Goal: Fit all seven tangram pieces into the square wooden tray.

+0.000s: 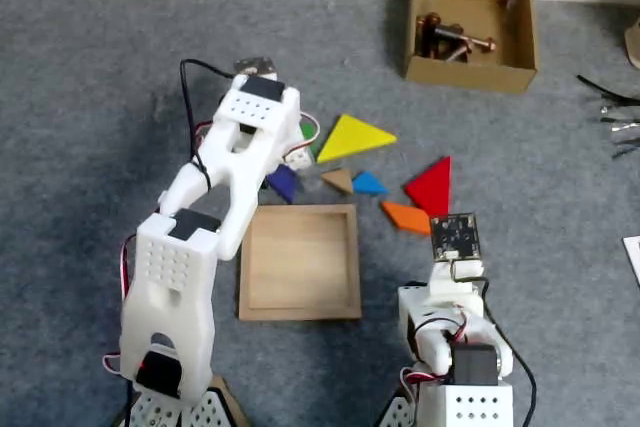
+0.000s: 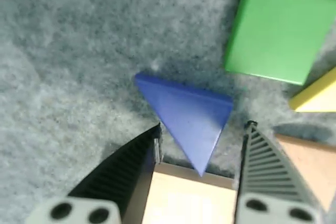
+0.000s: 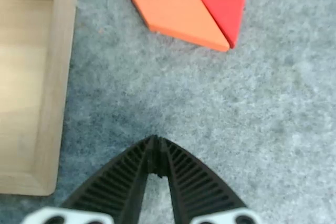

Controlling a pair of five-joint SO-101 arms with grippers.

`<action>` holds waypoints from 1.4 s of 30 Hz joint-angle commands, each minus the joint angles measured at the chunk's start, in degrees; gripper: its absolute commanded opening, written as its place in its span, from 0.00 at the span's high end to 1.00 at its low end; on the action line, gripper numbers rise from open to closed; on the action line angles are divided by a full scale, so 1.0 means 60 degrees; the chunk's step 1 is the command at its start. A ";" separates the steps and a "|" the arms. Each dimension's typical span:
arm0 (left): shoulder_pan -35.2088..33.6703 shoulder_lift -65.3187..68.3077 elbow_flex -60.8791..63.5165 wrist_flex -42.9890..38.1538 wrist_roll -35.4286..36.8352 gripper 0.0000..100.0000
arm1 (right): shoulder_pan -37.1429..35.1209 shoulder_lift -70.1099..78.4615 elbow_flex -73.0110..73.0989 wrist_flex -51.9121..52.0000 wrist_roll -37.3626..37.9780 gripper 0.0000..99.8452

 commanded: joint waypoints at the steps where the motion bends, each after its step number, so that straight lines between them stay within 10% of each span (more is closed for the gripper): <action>1: -0.0081 -0.0081 -0.0476 -0.0015 0.0029 0.79 | -0.0066 -0.0125 0.1165 -0.0066 -0.0044 0.99; 5: -0.0520 -0.0081 -0.0476 -0.0015 0.0029 0.92 | -0.0066 -0.0125 0.1165 -0.0066 -0.0044 0.99; 19: -0.0608 -0.0081 -0.0476 0.0059 -0.0073 0.90 | -0.0066 -0.0125 0.1165 -0.0066 -0.0044 0.99; 42: -0.2044 -0.0066 -0.0447 0.0073 -0.8674 0.89 | -0.0066 -0.0125 0.1165 -0.0066 -0.0044 0.99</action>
